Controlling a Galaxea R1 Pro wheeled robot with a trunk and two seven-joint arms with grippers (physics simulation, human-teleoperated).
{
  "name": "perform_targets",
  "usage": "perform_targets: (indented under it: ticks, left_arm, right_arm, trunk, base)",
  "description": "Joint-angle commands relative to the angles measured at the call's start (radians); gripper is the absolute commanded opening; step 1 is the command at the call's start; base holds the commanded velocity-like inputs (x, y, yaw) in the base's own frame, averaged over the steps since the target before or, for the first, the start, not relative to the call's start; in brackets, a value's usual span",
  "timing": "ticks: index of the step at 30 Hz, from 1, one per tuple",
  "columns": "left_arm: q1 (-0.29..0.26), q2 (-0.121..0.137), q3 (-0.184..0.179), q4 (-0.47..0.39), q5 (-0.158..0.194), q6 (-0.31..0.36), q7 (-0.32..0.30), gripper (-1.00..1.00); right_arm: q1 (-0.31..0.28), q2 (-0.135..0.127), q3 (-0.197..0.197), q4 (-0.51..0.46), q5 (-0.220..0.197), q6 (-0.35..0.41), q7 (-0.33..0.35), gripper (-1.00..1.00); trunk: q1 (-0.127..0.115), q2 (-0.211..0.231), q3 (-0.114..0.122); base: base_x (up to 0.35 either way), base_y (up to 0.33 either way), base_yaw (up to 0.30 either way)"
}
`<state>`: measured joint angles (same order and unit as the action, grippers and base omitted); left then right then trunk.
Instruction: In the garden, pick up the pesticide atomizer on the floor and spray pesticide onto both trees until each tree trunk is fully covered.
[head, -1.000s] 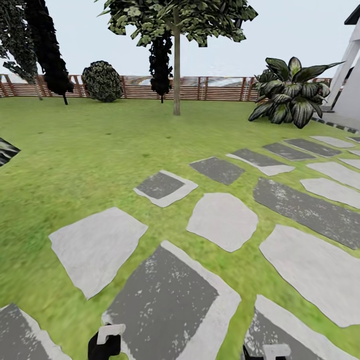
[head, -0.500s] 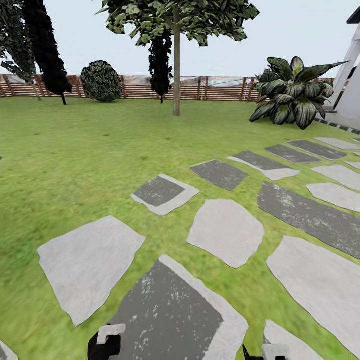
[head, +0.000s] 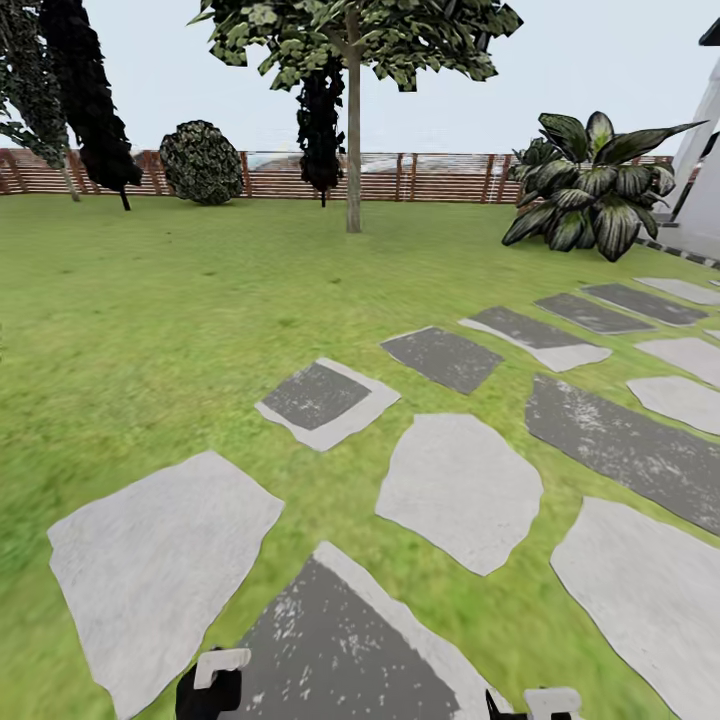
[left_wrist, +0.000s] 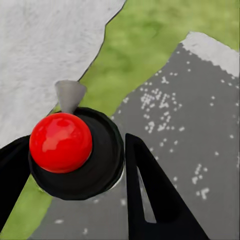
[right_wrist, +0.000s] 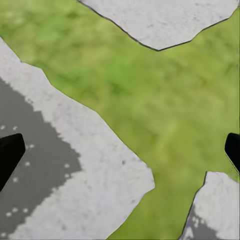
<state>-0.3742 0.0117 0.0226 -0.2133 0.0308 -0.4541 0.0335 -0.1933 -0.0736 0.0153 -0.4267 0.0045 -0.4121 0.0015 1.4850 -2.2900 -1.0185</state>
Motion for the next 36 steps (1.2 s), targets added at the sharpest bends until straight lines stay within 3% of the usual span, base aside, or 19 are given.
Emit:
perform_targets:
  ticks: [1, 36]
  left_arm:
    - [0.0, 0.0, 0.0, 0.0, 0.0, 0.0, 0.0, -1.0]
    - [0.0, 0.002, 0.0, -0.002, 0.0, 0.0, 0.0, -1.0]
  right_arm:
    - [0.0, 0.0, 0.0, 0.0, 0.0, 0.0, 0.0, 1.0]
    - [0.0, 0.002, 0.0, 0.003, 0.0, -0.001, -0.003, 1.0]
  trunk:
    - [0.0, 0.0, 0.0]
    - [0.0, 0.0, 0.0]
  base:
    - [0.341, 0.0, 0.0]
    - [0.341, 0.0, 0.0]
